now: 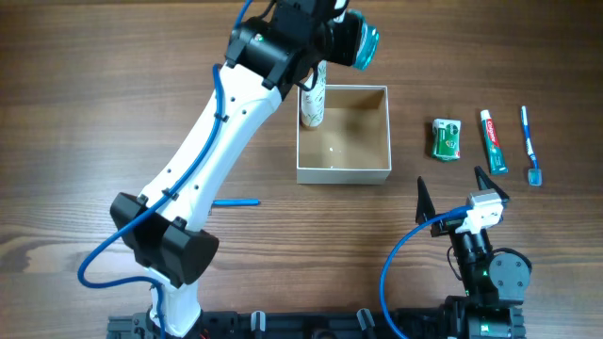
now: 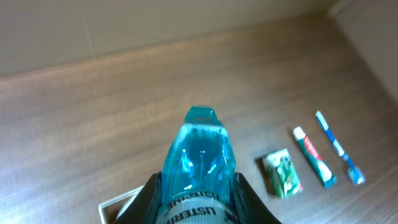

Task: Pack container
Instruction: 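Lift the Listerine bottle and carry it over the box, then lower the Listerine bottle into the box beside the tube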

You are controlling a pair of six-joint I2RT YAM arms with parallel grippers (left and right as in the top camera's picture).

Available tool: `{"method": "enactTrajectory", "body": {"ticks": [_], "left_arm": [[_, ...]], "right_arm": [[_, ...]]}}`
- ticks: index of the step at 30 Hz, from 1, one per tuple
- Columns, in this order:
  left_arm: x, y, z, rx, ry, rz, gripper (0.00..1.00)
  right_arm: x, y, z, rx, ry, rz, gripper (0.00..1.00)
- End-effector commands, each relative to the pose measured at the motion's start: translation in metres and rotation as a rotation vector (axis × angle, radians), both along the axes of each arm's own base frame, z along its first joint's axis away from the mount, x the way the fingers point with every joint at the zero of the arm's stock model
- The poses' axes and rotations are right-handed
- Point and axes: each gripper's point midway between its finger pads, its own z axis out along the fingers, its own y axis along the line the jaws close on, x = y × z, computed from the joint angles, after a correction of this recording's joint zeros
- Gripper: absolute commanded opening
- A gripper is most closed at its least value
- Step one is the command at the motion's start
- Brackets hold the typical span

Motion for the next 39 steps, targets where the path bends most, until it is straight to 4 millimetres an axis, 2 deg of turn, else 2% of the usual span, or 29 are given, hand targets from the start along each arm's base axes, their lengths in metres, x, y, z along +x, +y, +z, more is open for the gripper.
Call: {"method": "enactTrajectory", "body": {"ticks": [1, 4, 9, 21, 29, 35, 39], "left_arm": [[-0.013, 0.002, 0.013, -0.027, 0.019, -0.006, 0.04], [-0.019, 0.005, 0.006, -0.006, 0.055, -0.008, 0.04], [-0.03, -0.001, 0.001, -0.026, 0.106, -0.055, 0.04], [-0.049, 0.012, -0.025, 0.053, 0.225, -0.046, 0.04], [-0.063, 0.011, -0.038, 0.093, 0.284, -0.063, 0.04], [-0.068, -0.001, -0.067, 0.138, 0.343, -0.086, 0.04], [-0.069, -0.002, -0.08, 0.179, 0.364, -0.081, 0.04]], "right_arm": [[0.0, -0.002, 0.001, 0.007, -0.006, -0.011, 1.0], [0.0, -0.002, 0.001, 0.006, -0.006, -0.011, 1.0], [0.0, -0.002, 0.001, 0.007, -0.006, -0.011, 1.0], [0.0, -0.002, 0.001, 0.007, -0.006, -0.011, 1.0], [0.0, -0.002, 0.001, 0.007, -0.006, -0.011, 1.0], [0.0, -0.002, 0.001, 0.007, -0.006, -0.011, 1.0], [0.0, -0.002, 0.001, 0.007, -0.006, -0.011, 1.0]]}}
